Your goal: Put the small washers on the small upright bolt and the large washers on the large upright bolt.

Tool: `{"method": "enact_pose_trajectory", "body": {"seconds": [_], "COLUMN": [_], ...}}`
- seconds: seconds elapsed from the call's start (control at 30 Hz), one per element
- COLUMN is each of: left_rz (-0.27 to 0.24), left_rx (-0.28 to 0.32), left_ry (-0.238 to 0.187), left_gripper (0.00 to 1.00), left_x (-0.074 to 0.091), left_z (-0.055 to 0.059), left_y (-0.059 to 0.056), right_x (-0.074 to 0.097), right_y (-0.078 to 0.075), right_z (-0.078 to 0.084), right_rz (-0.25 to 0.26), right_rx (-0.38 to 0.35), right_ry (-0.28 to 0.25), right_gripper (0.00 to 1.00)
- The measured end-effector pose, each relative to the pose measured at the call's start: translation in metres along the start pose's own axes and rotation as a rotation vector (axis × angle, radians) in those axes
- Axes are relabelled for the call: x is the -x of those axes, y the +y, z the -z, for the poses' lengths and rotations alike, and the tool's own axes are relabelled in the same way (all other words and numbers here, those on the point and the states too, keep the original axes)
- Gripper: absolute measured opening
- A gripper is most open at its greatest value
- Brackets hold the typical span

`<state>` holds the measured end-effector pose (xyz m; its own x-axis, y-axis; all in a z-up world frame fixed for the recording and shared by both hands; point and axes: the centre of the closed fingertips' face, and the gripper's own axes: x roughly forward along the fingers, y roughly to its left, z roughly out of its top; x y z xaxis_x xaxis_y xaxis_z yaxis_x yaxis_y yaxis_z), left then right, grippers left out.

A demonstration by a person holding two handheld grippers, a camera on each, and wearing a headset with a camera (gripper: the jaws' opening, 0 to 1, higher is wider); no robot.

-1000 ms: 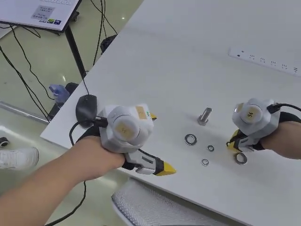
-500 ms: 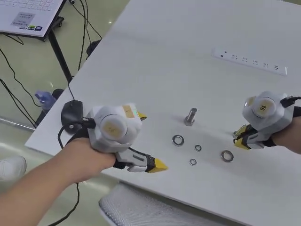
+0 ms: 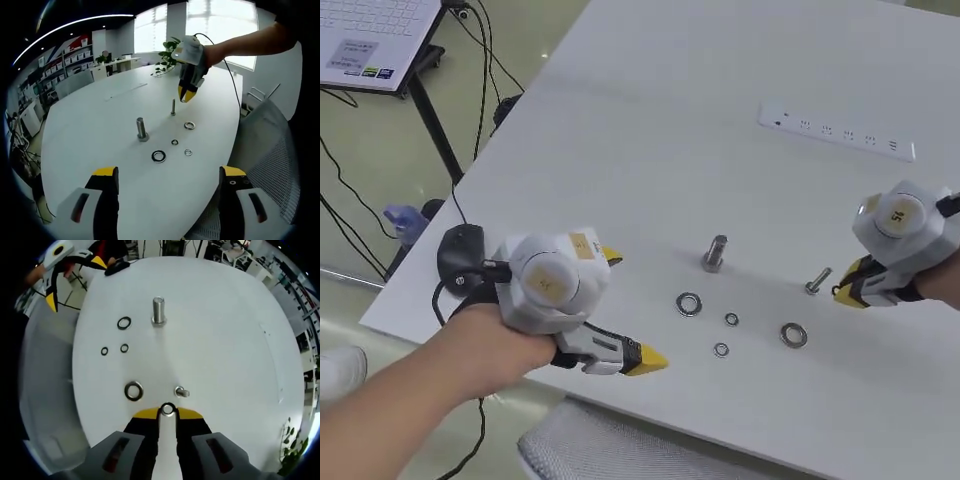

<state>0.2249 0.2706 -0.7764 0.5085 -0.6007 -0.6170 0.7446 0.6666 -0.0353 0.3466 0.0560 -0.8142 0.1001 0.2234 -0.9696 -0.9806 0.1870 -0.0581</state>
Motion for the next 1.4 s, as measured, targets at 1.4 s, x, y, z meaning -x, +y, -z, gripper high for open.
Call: {"method": "enact_pose_trajectory", "body": {"seconds": [1.4], "left_rz": [-0.002], "left_rx": [-0.018], "left_ry": [0.025], "left_gripper": [0.83], "left_x": [0.003], "left_z": [0.008], "left_y": [0.003], "right_x": [-0.022], "right_y": [-0.019], "right_z": [-0.013], "right_rz": [0.004], "right_rx": [0.009], "right_ry": [0.008], "right_gripper": [0.13]}}
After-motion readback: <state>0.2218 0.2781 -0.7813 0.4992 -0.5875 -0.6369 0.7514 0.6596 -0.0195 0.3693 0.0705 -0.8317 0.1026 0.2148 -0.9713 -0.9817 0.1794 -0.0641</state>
